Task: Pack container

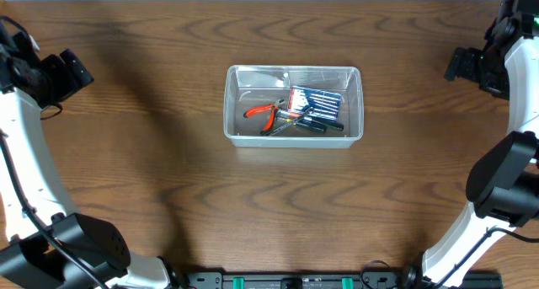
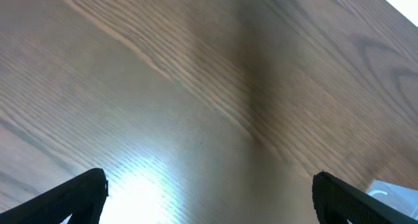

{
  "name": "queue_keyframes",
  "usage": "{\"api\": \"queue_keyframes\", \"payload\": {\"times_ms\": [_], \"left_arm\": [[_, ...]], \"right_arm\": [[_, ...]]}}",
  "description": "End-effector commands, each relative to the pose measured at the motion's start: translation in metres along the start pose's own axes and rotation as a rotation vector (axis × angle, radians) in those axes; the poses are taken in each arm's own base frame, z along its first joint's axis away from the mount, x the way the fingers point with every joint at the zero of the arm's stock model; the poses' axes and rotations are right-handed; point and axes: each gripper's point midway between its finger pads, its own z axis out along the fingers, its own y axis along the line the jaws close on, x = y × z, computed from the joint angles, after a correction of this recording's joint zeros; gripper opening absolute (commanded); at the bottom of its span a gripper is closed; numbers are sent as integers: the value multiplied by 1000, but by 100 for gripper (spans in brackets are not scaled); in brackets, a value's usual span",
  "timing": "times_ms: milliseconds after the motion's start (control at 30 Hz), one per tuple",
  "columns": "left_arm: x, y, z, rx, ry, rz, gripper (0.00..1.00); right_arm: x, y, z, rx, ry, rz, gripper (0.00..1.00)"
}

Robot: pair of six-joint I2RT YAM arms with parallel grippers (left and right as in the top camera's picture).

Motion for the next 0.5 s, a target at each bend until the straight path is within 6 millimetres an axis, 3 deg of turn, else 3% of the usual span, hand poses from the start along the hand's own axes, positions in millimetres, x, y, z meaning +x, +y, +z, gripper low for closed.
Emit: {"api": "queue_keyframes", "payload": {"times_ms": [0, 233, 467], "left_arm": [[-11, -11, -13, 12, -59, 48, 98], [-38, -67, -35, 85, -248, 365, 98], [-39, -120, -75, 168, -410, 502, 98]], "right_arm": [[0, -2, 2, 4, 2, 17, 99], [0, -2, 2, 4, 2, 17, 99], [0, -2, 2, 4, 2, 17, 99]]}}
